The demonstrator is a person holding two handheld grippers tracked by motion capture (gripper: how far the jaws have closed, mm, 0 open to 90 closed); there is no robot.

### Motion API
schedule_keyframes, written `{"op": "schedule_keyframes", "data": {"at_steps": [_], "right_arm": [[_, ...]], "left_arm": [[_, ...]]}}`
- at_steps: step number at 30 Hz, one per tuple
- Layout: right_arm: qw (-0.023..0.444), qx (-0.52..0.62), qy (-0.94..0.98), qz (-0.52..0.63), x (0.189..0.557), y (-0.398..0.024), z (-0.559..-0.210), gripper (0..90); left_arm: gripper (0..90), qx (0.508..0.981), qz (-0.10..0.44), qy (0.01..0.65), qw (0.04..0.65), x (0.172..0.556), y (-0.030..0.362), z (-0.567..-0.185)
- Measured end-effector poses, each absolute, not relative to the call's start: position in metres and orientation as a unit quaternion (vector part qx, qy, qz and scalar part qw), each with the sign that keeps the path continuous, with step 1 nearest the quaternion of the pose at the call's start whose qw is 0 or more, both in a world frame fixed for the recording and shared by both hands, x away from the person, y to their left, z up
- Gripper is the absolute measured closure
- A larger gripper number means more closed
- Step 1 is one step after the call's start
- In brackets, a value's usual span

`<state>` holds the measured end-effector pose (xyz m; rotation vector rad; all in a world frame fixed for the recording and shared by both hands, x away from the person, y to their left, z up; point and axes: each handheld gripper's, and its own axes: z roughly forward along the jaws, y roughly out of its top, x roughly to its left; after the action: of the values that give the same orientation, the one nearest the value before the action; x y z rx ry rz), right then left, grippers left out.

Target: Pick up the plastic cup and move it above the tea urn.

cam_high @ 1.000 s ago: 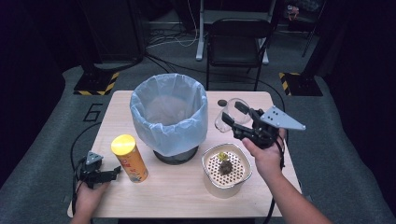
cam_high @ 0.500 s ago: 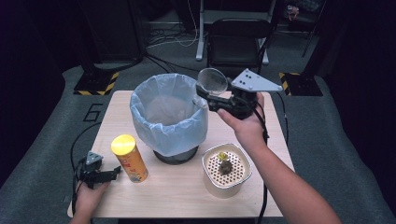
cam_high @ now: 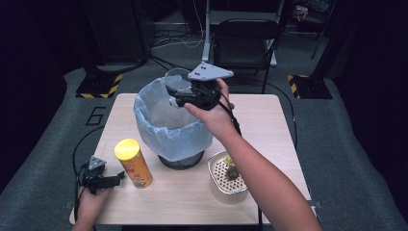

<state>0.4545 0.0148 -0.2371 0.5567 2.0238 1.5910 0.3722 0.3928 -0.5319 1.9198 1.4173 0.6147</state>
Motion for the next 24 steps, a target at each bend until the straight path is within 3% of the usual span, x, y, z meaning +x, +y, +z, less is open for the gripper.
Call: {"op": "schedule_keyframes", "data": {"at_steps": [1, 2, 3, 4, 5, 12, 17, 24], "right_arm": [[0.242, 0.205, 0.75, 0.58, 0.459, 0.021, -0.238, 33.4], [0.232, 0.211, 0.754, 0.577, 0.462, 0.025, -0.24, 25.2], [0.232, 0.211, 0.754, 0.577, 0.462, 0.025, -0.24, 25.2], [0.225, 0.217, 0.754, 0.577, 0.467, 0.031, -0.242, 13.8], [0.22, 0.226, 0.761, 0.566, 0.473, 0.042, -0.249, 11.2], [0.226, 0.215, 0.767, 0.56, 0.465, 0.039, -0.243, 13.9], [0.207, 0.223, 0.779, 0.549, 0.456, 0.023, -0.239, 13.9], [0.182, 0.231, 0.771, 0.565, 0.444, 0.002, -0.24, 15.9]], "left_arm": [[10.3, 0.734, 0.236, 0.543, 0.333, 0.372, 0.393, -0.532], [10.3, 0.734, 0.236, 0.543, 0.333, 0.372, 0.393, -0.532], [10.3, 0.734, 0.236, 0.543, 0.333, 0.372, 0.393, -0.532], [10.3, 0.736, 0.233, 0.543, 0.331, 0.372, 0.393, -0.531], [10.3, 0.736, 0.236, 0.541, 0.331, 0.372, 0.393, -0.532], [9.0, 0.738, 0.232, 0.538, 0.335, 0.373, 0.393, -0.532], [0.7, 0.751, 0.219, 0.531, 0.326, 0.373, 0.39, -0.533], [0.5, 0.751, 0.217, 0.53, 0.328, 0.374, 0.39, -0.532]]}}
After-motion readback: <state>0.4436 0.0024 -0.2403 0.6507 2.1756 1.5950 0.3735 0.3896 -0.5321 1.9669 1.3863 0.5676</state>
